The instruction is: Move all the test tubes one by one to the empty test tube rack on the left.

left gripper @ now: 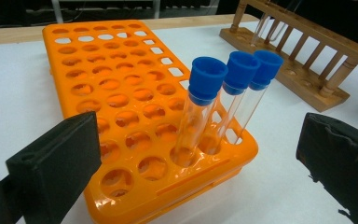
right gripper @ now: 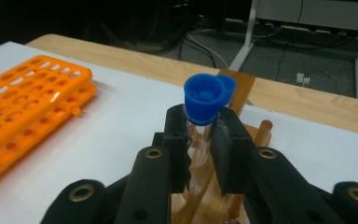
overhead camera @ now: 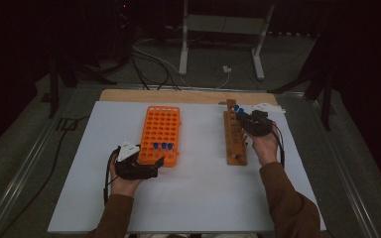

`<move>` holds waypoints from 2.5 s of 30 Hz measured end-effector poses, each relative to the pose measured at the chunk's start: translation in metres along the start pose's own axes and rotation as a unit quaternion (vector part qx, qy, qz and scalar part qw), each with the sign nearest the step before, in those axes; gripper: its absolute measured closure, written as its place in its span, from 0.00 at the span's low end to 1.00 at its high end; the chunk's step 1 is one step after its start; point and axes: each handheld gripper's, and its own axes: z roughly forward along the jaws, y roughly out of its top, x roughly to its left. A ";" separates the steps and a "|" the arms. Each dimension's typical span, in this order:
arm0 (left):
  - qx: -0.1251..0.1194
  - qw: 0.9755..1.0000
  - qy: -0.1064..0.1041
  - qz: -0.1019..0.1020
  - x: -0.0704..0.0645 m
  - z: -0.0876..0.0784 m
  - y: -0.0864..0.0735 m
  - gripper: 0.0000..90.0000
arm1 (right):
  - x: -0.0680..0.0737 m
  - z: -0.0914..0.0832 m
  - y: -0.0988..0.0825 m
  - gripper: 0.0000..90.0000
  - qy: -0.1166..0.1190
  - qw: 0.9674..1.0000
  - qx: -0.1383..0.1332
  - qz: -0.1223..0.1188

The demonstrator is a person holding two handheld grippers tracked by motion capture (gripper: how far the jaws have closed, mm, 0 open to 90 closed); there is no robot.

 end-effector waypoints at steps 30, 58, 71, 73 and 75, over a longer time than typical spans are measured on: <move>-0.017 1.000 0.002 0.005 -0.003 -0.005 0.005 0.01 | 0.020 -0.048 0.023 0.86 0.029 0.998 -0.044 -0.043; -0.041 0.995 -0.035 0.085 -0.079 0.022 0.053 0.28 | 0.085 -0.056 0.011 0.85 0.160 0.986 -0.023 -0.047; -0.016 0.993 -0.051 0.105 -0.104 0.060 0.056 0.62 | 0.108 -0.053 0.007 0.85 0.196 0.979 0.002 -0.056; -0.019 0.992 -0.052 0.110 -0.106 0.061 0.056 0.67 | 0.111 -0.053 0.006 0.85 0.198 0.978 0.005 -0.060; -0.024 0.992 -0.053 0.111 -0.106 0.061 0.056 0.72 | 0.113 -0.053 0.006 0.85 0.200 0.978 0.008 -0.061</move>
